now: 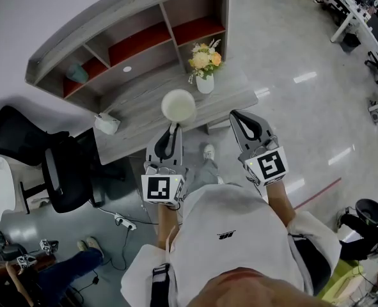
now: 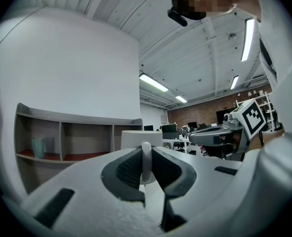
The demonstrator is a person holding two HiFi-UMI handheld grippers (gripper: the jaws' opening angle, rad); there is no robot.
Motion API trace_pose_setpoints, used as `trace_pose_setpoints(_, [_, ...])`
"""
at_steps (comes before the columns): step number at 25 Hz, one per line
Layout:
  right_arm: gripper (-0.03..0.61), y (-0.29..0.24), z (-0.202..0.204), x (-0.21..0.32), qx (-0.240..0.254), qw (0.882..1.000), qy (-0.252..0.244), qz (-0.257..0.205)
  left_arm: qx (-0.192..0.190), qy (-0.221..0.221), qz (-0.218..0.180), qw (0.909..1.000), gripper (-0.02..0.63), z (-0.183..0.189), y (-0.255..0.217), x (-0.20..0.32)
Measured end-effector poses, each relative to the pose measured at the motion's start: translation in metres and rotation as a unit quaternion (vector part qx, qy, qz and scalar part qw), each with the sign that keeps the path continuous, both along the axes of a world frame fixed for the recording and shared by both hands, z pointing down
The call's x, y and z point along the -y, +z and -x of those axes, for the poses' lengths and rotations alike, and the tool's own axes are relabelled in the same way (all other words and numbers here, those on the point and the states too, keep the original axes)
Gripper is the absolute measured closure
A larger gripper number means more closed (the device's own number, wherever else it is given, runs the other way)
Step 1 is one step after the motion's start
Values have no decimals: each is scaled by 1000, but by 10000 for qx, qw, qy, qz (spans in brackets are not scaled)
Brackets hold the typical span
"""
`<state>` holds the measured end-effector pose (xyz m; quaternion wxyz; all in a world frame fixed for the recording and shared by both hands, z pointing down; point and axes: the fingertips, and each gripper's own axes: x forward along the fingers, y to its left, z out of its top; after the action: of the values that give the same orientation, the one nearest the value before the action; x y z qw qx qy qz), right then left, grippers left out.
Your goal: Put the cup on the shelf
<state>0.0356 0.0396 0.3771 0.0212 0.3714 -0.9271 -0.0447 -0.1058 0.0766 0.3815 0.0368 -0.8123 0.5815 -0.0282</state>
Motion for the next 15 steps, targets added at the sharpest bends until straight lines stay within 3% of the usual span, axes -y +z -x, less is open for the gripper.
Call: trace_pose_setpoints(15, [551, 7, 20, 84, -91, 9997, 219, 115, -10, 221, 17, 9998, 561, 20, 2, 88])
